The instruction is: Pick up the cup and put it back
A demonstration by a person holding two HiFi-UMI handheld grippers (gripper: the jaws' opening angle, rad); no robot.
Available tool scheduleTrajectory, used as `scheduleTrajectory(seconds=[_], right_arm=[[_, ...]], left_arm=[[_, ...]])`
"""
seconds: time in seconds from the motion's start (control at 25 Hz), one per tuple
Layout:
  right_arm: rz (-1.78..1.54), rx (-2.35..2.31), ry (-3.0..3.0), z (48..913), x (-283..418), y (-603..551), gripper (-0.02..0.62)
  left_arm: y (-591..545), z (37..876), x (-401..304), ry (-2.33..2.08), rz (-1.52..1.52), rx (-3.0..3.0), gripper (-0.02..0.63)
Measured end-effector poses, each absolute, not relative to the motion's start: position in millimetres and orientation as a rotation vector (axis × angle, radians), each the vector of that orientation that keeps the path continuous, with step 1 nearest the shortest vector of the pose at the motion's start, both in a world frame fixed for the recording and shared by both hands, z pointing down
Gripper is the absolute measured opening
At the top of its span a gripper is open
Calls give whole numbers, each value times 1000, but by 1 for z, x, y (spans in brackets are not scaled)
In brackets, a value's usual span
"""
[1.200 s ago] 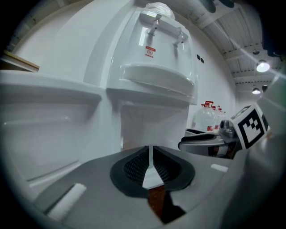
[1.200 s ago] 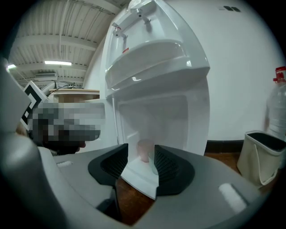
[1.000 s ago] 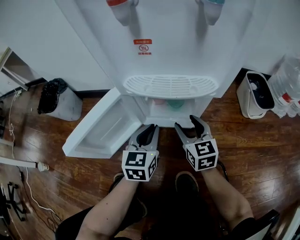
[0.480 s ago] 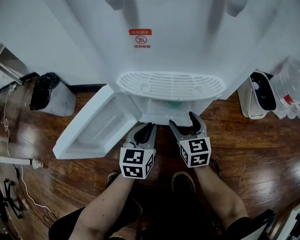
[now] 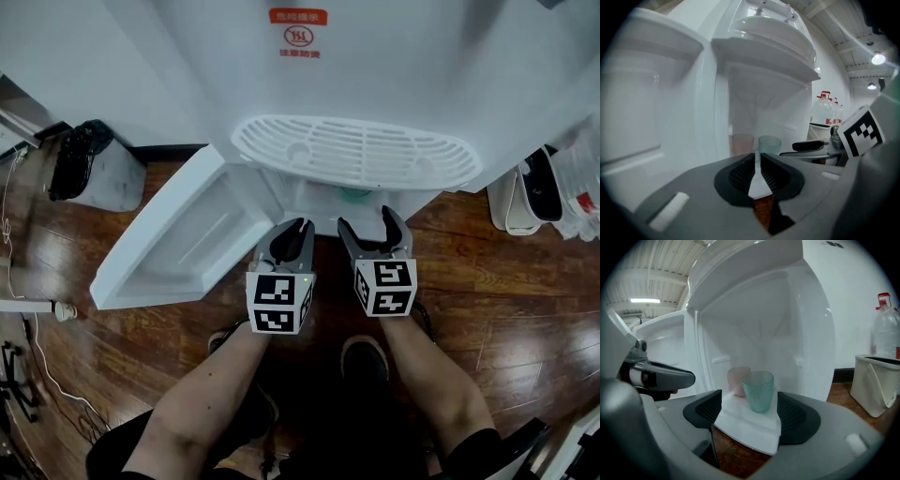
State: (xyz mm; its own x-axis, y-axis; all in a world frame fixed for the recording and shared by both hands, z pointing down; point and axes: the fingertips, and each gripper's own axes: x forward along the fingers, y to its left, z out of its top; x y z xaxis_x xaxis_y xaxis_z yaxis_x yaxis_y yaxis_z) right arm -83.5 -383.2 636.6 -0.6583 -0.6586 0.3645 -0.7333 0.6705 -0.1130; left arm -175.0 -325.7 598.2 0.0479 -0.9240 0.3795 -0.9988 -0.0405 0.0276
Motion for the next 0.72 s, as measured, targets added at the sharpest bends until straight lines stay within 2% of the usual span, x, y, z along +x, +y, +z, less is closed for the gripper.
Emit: scheduleTrajectory(seconds=[0.16, 0.32, 0.36, 0.44, 0.72], right_arm=[[352, 1121, -2569, 646, -90, -388, 365], [367, 1137, -2553, 653, -93, -397, 398], [378, 1142, -2550, 654, -94, -399, 400], [398, 1149, -2550, 656, -96, -405, 400], [392, 1141, -2546, 662, -104, -420, 408]], left_arm=[[-333, 610, -178, -1955, 440, 2074, 100], [-337, 621, -171, -1875, 427, 2083, 105], [-339, 623, -169, -1855, 423, 2089, 146], [-343, 627, -166, -1823, 422, 2104, 280], [-353, 638, -173, -1814, 435, 2097, 279]])
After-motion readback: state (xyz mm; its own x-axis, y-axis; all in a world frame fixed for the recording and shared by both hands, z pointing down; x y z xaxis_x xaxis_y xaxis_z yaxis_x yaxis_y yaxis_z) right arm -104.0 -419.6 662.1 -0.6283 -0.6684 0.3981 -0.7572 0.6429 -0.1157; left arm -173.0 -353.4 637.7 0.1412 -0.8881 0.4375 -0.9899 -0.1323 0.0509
